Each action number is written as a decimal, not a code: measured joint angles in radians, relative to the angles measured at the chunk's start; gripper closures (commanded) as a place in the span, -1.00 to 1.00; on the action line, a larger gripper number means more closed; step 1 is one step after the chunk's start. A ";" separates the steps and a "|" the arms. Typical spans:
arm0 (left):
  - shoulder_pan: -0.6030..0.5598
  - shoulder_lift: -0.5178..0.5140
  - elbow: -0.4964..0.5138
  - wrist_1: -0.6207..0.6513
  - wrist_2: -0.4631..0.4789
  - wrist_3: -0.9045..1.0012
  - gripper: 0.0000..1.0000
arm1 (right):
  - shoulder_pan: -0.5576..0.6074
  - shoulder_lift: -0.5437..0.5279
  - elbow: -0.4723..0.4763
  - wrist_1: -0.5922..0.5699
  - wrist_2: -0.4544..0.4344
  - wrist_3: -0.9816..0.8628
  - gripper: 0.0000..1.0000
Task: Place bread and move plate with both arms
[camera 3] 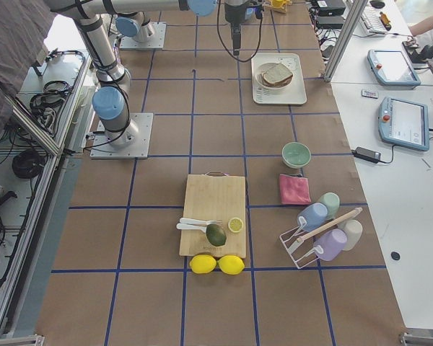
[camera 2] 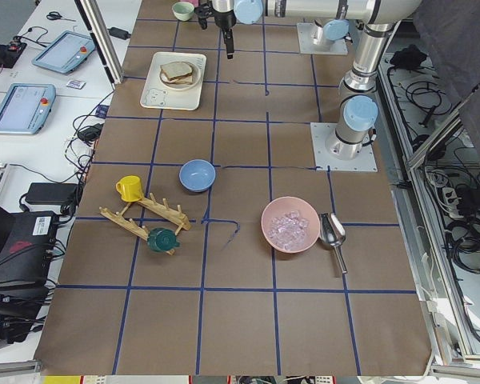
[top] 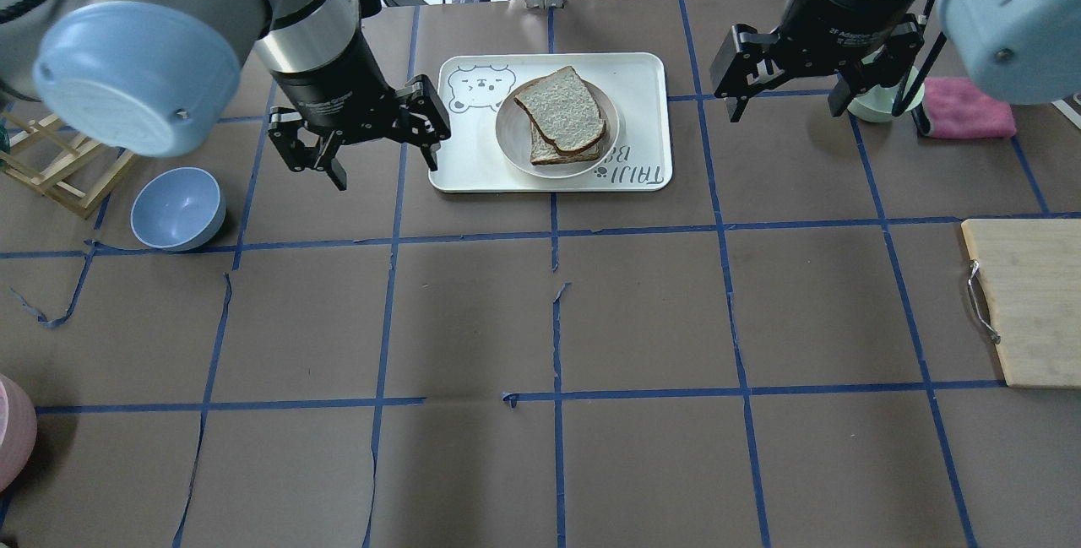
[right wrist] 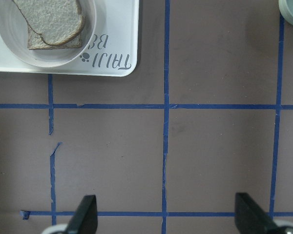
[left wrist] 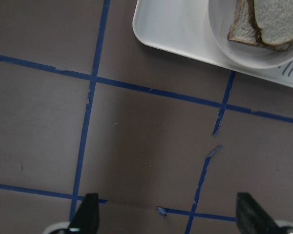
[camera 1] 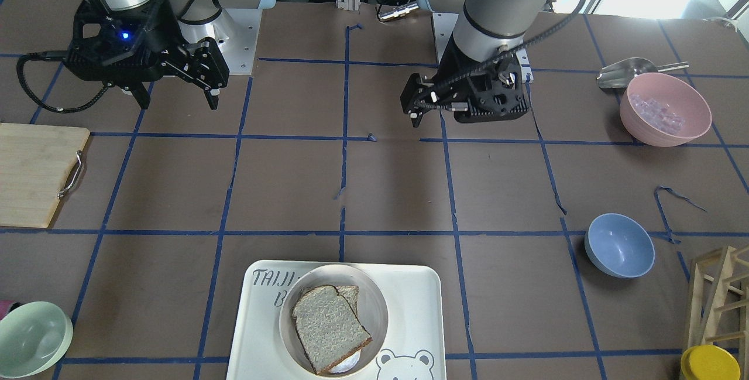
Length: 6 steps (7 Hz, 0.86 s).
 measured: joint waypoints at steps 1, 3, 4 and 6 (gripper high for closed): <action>0.018 0.044 0.002 -0.028 0.025 0.104 -1.00 | 0.001 0.000 0.000 0.000 0.000 0.001 -1.00; 0.071 0.080 0.006 -0.039 0.037 0.232 -1.00 | 0.000 0.000 0.000 0.001 0.000 0.001 -1.00; 0.081 0.083 0.007 -0.039 0.036 0.234 -1.00 | 0.000 0.000 0.001 0.002 0.000 0.001 -1.00; 0.086 0.085 0.008 -0.033 0.036 0.216 -1.00 | 0.000 0.001 0.001 0.003 0.001 0.001 -1.00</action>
